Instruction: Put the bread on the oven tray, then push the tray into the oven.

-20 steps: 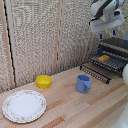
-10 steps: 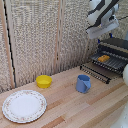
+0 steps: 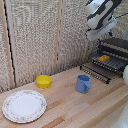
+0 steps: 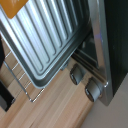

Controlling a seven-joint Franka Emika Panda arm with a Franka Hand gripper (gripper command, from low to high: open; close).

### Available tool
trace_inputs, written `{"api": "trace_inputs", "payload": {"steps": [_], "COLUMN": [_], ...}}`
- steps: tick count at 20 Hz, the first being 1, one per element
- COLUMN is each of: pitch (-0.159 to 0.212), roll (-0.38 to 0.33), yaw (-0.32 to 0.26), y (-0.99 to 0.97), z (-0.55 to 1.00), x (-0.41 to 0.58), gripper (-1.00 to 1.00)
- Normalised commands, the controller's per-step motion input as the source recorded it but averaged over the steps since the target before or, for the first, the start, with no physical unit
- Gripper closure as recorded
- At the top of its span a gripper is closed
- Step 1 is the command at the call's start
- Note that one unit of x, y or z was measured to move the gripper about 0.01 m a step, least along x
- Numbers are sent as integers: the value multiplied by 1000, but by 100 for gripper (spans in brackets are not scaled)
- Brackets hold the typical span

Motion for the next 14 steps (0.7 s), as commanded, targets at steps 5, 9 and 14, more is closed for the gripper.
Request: {"api": "trace_inputs", "payload": {"steps": [5,9,14], "pitch": [86,89,112], "roll": [-237,-208,-222], "yaw": [165,108,82], "y": [253,485,540], "z": [73,97,135], "x": [254,333,246], "gripper": [-100,-100,-100]}}
